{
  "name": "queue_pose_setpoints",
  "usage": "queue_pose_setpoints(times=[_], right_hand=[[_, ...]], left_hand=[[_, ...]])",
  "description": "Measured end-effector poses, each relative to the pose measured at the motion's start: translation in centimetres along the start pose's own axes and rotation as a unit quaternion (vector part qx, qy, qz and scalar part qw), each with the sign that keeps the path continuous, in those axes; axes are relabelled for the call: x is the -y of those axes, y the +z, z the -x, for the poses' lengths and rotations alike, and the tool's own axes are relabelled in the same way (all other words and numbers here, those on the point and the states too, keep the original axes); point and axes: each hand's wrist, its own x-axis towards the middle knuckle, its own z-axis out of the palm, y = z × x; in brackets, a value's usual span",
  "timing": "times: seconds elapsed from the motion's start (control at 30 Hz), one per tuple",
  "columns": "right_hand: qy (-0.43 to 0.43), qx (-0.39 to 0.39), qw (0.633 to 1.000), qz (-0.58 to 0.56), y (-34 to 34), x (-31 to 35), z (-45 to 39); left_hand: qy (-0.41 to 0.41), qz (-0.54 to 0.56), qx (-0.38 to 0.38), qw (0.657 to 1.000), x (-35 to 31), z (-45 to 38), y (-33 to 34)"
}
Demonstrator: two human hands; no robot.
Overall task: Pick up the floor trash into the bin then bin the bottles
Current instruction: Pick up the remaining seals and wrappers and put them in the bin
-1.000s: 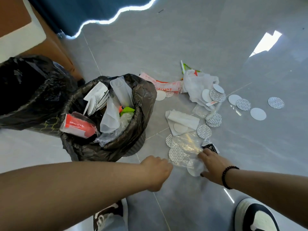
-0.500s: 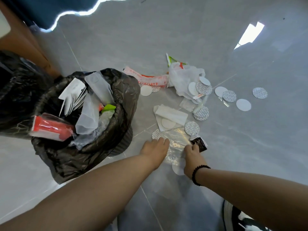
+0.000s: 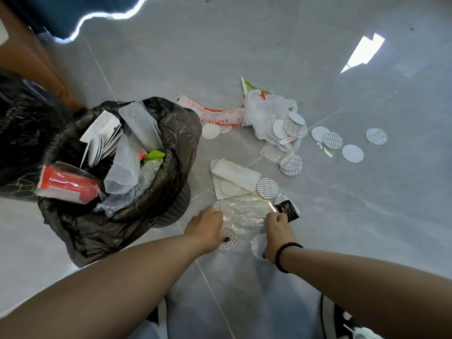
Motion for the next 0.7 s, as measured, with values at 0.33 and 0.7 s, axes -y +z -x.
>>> queue_pose_setpoints(times=[0.33, 0.7], right_hand=[[-0.089, 0.027, 0.990, 0.101, -0.9, -2.5, 0.5], [-0.172, 0.176, 0.929, 0.277, -2.3, -5.5, 1.1]], left_hand=[[0.076, -0.055, -0.001, 0.996, 1.1, -1.3, 0.5], [0.126, -0.060, -0.038, 0.990, 2.7, -0.8, -0.9]])
